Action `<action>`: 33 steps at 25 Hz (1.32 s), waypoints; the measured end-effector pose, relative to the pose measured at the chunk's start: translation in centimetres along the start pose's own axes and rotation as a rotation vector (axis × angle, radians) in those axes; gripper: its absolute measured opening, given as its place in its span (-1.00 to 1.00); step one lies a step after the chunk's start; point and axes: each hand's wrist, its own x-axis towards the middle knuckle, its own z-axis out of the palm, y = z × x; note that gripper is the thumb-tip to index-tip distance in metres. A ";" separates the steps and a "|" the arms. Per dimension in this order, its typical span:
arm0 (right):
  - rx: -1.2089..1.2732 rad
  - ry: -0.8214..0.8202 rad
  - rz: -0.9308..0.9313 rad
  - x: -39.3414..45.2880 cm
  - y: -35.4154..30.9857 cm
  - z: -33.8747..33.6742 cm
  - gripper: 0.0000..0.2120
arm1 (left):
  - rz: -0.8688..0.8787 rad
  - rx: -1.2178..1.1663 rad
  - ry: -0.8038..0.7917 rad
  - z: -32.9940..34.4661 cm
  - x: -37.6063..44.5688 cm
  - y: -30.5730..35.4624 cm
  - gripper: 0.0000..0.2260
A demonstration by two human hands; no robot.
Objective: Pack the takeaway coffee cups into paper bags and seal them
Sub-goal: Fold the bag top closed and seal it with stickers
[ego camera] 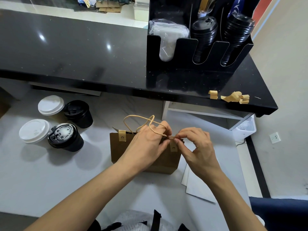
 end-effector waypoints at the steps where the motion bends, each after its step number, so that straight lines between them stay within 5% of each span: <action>1: 0.000 -0.017 0.004 0.0 0.1 0.0 -0.94 | 0.003 -0.011 0.001 -0.1 0.0 0.1 -0.83; 6: -0.043 -0.090 0.053 -0.6 1.2 0.4 -0.77 | -0.004 -0.022 -0.012 -0.3 -0.2 0.1 -0.81; 13: -0.006 -0.069 0.055 -0.3 1.1 0.3 -0.88 | 0.018 0.000 -0.005 -0.4 -0.2 0.3 -0.83; 20: 0.028 -0.092 0.106 -0.6 0.2 -0.3 -0.69 | 0.084 -0.031 0.086 -1.7 -2.4 -0.4 -0.51; 26: 0.135 -0.124 0.242 -1.7 -0.1 -0.4 -0.38 | 0.136 -0.071 0.363 -3.8 -6.0 -1.0 -0.78; 30: 0.203 -0.173 0.380 -3.2 0.4 0.1 -0.17 | -0.048 -0.101 0.617 -4.2 -6.9 -2.9 -0.83; 33: 0.267 -0.187 0.456 -4.6 0.3 0.7 -0.15 | -0.278 -0.245 0.639 -4.0 -7.6 -4.8 -0.70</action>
